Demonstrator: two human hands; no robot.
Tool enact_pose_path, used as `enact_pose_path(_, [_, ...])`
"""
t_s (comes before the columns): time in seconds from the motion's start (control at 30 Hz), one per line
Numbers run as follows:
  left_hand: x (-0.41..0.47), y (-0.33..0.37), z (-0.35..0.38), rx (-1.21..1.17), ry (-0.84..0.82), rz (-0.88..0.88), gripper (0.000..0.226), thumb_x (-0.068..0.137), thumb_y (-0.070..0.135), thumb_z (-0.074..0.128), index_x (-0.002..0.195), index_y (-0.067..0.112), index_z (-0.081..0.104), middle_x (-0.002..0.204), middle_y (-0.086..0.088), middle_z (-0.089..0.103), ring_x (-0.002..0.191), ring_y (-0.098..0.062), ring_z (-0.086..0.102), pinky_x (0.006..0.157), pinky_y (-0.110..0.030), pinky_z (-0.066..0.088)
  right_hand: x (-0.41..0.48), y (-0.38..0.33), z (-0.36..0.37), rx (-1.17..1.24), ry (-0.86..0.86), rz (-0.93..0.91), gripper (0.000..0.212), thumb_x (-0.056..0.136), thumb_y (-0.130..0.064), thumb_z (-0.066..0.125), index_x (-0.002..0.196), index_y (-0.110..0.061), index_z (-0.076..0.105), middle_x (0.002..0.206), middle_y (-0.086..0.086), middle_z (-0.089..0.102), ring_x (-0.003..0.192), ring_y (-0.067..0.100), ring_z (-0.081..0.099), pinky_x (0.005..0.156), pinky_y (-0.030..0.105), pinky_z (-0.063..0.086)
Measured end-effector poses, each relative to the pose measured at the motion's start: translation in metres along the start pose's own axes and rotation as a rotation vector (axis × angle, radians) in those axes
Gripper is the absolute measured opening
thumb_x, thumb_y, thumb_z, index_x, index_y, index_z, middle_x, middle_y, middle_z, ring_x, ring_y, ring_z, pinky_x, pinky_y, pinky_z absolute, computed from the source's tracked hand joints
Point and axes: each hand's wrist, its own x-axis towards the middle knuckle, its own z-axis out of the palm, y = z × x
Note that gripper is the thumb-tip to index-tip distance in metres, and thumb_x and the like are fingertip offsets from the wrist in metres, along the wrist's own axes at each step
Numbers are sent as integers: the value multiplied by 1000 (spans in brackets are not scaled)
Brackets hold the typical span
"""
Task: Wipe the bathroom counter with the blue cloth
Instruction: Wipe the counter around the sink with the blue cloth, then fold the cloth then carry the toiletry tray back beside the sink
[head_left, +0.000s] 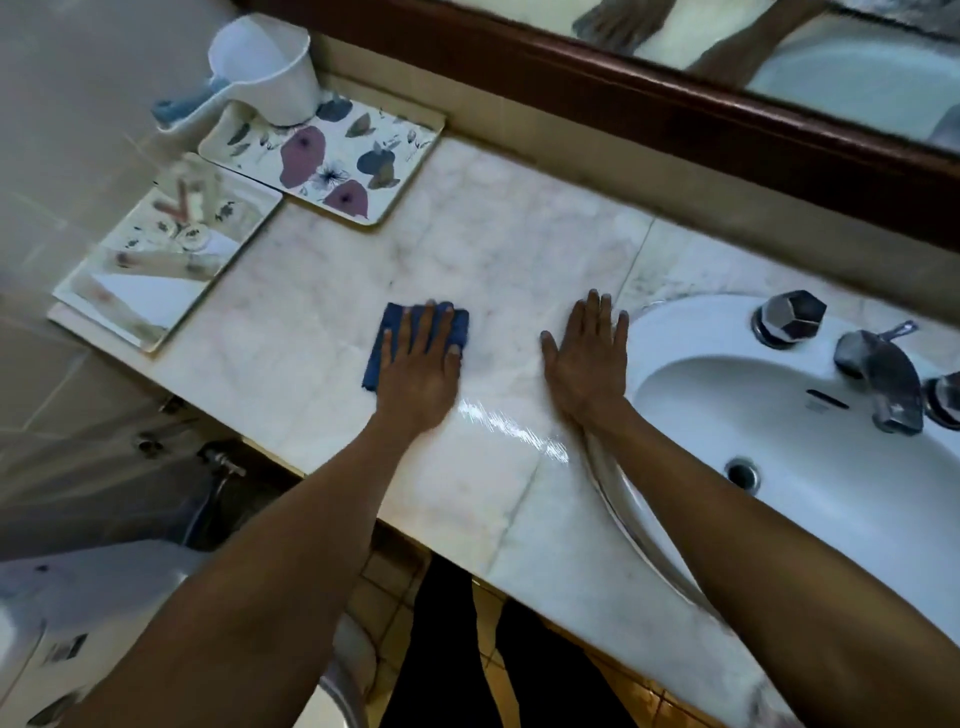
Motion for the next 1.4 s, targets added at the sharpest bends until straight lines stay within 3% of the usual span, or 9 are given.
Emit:
enact_pose_path(0.1, [14, 8, 1, -58, 28, -105, 57, 107, 38, 19, 162, 24, 11, 169, 0, 10, 156, -25, 6, 125, -51, 4, 21, -14, 3, 12, -13, 52, 75, 104, -47, 28, 154, 7, 16, 162, 27, 13, 152, 38, 11, 124, 49, 4])
enact_pose_path(0.3, [-50, -71, -15, 15, 12, 163, 54, 108, 35, 25, 161, 25, 18, 168, 3, 17, 156, -20, 9, 126, -47, 8, 50, -33, 15, 153, 63, 140, 78, 101, -50, 30, 154, 5, 16, 163, 27, 10, 152, 41, 7, 124, 52, 5])
enact_pose_path(0.5, [49, -91, -27, -12, 78, -243, 58, 107, 38, 22, 161, 21, 12, 169, -4, 14, 156, -28, 8, 124, -52, 5, 49, -34, 19, 148, 133, 182, 77, 100, -53, 30, 155, -1, 18, 165, 21, 11, 153, 35, 7, 125, 48, 5])
enact_pose_path(0.63, [62, -9, -5, -3, 75, 84, 55, 105, 34, 35, 157, 18, 31, 164, -5, 30, 153, -34, 22, 121, -57, 18, 50, -30, 22, 168, 158, 180, 72, 102, -51, 30, 156, -3, 21, 165, 18, 13, 153, 34, 11, 124, 48, 8])
enact_pose_path(0.77, [51, 10, -1, -53, -24, 347, 55, 107, 33, 31, 160, 22, 24, 167, 0, 21, 156, -27, 12, 125, -50, 8, 53, -25, 24, 231, 217, 195, 58, 104, -37, 31, 153, -6, 30, 164, 14, 22, 152, 31, 18, 124, 47, 13])
enact_pose_path(1.1, [203, 16, -24, -52, -312, 368, 59, 108, 43, 17, 162, 25, 0, 170, 1, -4, 156, -27, -10, 124, -50, -7, 53, -32, 21, 198, 220, 232, 53, 105, -32, 31, 153, -8, 31, 163, 12, 23, 151, 29, 19, 124, 45, 14])
enact_pose_path(1.2, [191, 17, -55, -309, -361, 320, 61, 106, 51, 19, 160, 23, 22, 167, -3, 21, 155, -25, 14, 124, -42, 12, 55, -44, 9, 241, 136, 262, 54, 105, -35, 31, 152, -8, 32, 163, 15, 22, 151, 32, 17, 124, 48, 12])
enact_pose_path(1.27, [166, 3, -82, -523, -228, 253, 56, 106, 50, 25, 150, 22, 44, 152, 1, 50, 139, -18, 44, 112, -30, 34, 59, -59, -8, 266, 149, 171, 50, 104, -35, 33, 145, -9, 41, 156, 17, 35, 145, 33, 31, 120, 48, 23])
enact_pose_path(1.4, [111, -71, -122, -569, 97, 108, 43, 106, 44, 33, 134, 24, 59, 131, 5, 66, 119, -15, 59, 100, -32, 48, 79, -126, -45, 352, 114, -50, 38, 104, -37, 34, 128, -13, 52, 121, 9, 64, 101, 31, 62, 81, 40, 49])
